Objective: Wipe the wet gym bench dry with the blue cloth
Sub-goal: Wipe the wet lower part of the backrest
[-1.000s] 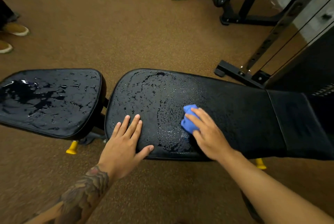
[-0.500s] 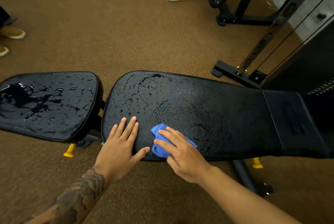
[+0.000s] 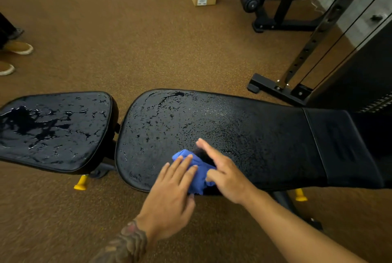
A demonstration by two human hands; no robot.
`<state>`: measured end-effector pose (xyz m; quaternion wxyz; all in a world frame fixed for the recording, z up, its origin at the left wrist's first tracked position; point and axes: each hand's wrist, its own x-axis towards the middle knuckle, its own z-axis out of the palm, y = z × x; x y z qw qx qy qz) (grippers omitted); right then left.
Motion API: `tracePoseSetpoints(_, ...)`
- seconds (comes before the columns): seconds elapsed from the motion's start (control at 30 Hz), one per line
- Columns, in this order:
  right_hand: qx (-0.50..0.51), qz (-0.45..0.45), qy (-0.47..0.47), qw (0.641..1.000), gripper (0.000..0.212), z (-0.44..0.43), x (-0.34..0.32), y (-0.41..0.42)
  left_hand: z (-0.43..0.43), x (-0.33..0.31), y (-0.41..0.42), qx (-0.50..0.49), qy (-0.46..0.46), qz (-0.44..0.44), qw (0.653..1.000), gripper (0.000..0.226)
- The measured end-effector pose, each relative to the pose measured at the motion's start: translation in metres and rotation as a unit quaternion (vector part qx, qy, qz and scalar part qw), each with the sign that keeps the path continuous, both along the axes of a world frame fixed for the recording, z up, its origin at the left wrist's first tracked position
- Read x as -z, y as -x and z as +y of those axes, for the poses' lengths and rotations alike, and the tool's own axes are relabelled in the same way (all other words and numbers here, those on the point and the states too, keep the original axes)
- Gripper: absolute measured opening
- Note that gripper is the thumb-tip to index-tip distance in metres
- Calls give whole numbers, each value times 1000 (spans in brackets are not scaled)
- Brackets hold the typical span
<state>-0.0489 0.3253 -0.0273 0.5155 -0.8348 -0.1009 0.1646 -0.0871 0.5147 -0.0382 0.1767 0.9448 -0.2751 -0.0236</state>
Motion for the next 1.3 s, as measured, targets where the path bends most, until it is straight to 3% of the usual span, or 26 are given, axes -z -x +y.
tracePoseSetpoints(0.17,9,-85,157,984,67,-24,4,-24,-18,9,-11,34,-99,8,994,57)
tracePoseSetpoints(0.3,-50,-130,325,935,61,-26,21,-46,-11,16,-20,62,-134,-7,989,66)
tracePoseSetpoints(0.4,-59,-153,398,903,65,-22,29,-51,-5,15,-26,35,-152,-30,987,58)
tracePoseSetpoints(0.63,-40,-151,403,902,60,-17,29,-52,2,10,-67,-96,-158,2,983,50)
tracePoseSetpoints(0.83,-21,-156,404,901,70,-14,30,-52,-33,4,-142,-41,-146,-5,988,62)
tracePoseSetpoints(1.0,-23,-161,420,893,68,-12,31,-51,-42,10,-205,-49,-166,-39,984,63)
tracePoseSetpoints(1.3,-41,-105,456,883,69,-7,23,-49,37,20,-228,-103,-138,-1,985,57)
